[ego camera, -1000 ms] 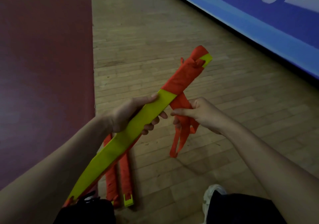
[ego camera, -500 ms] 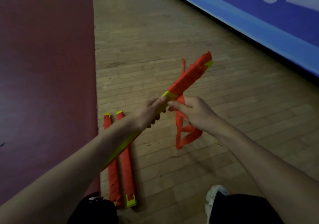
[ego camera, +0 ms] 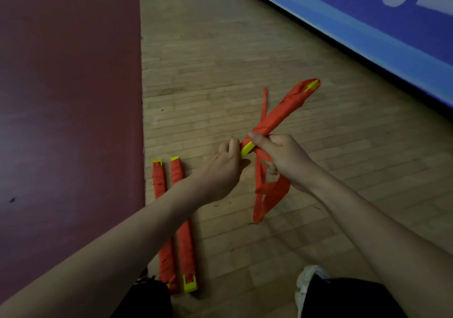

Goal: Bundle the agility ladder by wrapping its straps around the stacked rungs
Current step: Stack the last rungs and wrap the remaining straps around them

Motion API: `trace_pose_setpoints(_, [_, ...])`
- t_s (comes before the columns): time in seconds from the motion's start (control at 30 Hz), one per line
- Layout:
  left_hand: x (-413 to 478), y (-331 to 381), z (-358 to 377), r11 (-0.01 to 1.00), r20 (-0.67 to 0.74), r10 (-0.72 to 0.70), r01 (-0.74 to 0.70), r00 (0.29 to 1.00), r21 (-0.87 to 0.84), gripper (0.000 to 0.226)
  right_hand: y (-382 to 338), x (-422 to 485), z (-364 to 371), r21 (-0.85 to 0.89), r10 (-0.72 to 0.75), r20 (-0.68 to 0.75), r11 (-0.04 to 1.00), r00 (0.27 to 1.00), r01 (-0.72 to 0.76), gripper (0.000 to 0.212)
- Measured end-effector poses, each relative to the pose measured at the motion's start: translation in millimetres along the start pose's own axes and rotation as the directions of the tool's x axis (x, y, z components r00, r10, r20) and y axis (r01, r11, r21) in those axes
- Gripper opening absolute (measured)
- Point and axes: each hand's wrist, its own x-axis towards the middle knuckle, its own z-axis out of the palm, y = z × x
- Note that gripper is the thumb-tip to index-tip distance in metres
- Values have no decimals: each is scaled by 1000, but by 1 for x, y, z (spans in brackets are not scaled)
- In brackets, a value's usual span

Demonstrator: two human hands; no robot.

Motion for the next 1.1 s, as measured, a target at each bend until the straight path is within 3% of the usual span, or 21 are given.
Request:
trace_pose_setpoints(0.13, [0,-1,-27,922,116,-57,97,992,-376,34,-4,5,-6,168,-20,10,986,1000,18,34])
trace_pose_setpoints(0.23, [-5,-9,-45,617,298,-41,259,954,-743,43,-11,3,-12,310,-43,58,950,997,23,32])
trace_pose_setpoints(0.37, [-10,-19,-54,445,532,86,445,842,-777,52,-13,0,-13,389,-85,115,921,990,34,34])
trace_pose_setpoints(0.5, [-7,-23,-54,275,581,151,531,800,-802,52,-11,1,-14,413,-104,128,910,986,43,31])
trace_pose_setpoints(0.73, [-5,-26,-45,336,557,123,494,821,-802,35,-1,0,-27,106,-91,165,992,982,74,31])
trace_pose_setpoints(0.87, [-4,-31,-45,367,551,102,483,829,-795,32,1,-3,-32,107,-15,265,994,964,-14,14])
trace_pose_setpoints(1.1, [1,-32,-46,391,507,17,461,862,-797,33,8,-11,-28,108,97,323,984,941,-138,14])
